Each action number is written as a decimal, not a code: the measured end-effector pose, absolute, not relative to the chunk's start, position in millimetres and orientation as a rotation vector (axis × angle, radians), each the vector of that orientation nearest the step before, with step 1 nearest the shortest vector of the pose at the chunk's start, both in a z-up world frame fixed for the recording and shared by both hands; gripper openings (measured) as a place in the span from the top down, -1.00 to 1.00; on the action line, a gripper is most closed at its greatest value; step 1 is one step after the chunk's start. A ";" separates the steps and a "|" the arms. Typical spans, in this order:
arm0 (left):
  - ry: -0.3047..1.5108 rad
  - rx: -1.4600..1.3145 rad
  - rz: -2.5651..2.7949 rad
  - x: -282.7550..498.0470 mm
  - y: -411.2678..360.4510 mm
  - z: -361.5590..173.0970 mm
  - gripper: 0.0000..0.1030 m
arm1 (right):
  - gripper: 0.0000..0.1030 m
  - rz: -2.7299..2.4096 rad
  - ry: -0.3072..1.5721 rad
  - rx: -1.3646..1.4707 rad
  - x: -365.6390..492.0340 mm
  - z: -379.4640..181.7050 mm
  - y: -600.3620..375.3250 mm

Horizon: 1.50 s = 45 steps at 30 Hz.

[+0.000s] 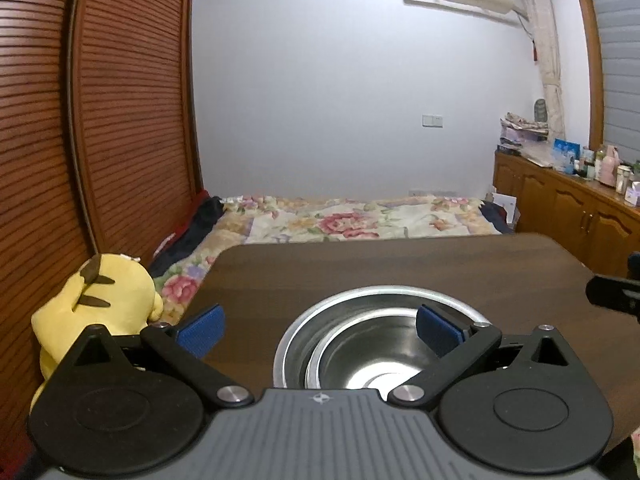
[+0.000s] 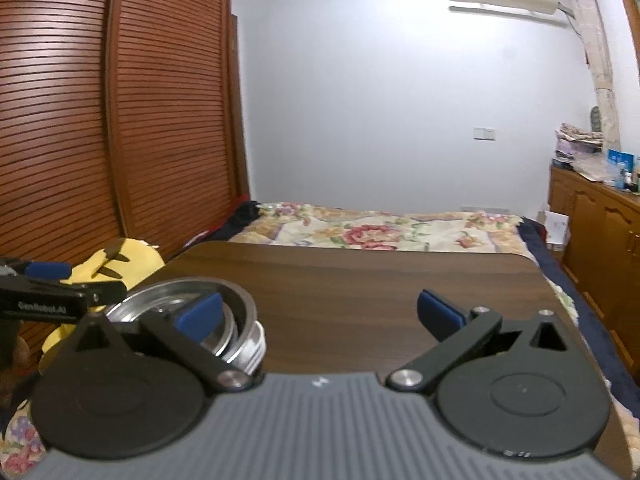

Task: Organize plates and bowls

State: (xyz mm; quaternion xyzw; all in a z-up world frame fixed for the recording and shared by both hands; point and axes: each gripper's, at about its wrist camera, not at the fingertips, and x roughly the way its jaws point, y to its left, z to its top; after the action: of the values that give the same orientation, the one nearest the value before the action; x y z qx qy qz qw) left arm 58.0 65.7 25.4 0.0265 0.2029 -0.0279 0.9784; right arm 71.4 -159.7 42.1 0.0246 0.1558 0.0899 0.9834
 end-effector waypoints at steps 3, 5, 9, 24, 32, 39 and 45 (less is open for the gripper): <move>0.395 0.047 -0.058 56.3 58.4 33.0 -1.00 | -1.00 0.162 0.302 0.054 66.9 46.1 -163.1; 0.391 0.045 -0.074 54.3 53.2 37.0 -1.00 | -1.00 0.147 0.305 0.065 64.8 48.2 -165.5; 0.381 0.053 -0.088 44.9 41.5 40.9 -1.00 | -1.00 0.112 0.313 0.065 59.7 50.1 -169.0; 0.371 0.093 -0.085 16.3 18.4 48.5 -1.00 | -1.00 0.063 0.313 0.067 38.0 57.3 -180.7; 0.380 0.077 -0.070 12.9 26.6 37.7 -1.00 | -1.00 0.054 0.326 0.081 33.2 49.7 -182.8; 0.398 0.064 -0.063 9.9 29.3 18.2 -1.00 | -1.00 0.045 0.319 0.078 29.7 39.3 -180.4; 0.411 0.066 -0.058 3.0 29.8 3.9 -1.00 | -1.00 0.037 0.338 0.077 29.2 23.6 -178.9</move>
State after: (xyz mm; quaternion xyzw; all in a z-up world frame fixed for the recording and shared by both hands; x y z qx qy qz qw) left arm 3.0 29.8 3.9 0.0329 0.2038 -0.0287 0.9780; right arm 29.2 -178.9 23.6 0.0381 0.1683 0.0182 0.9848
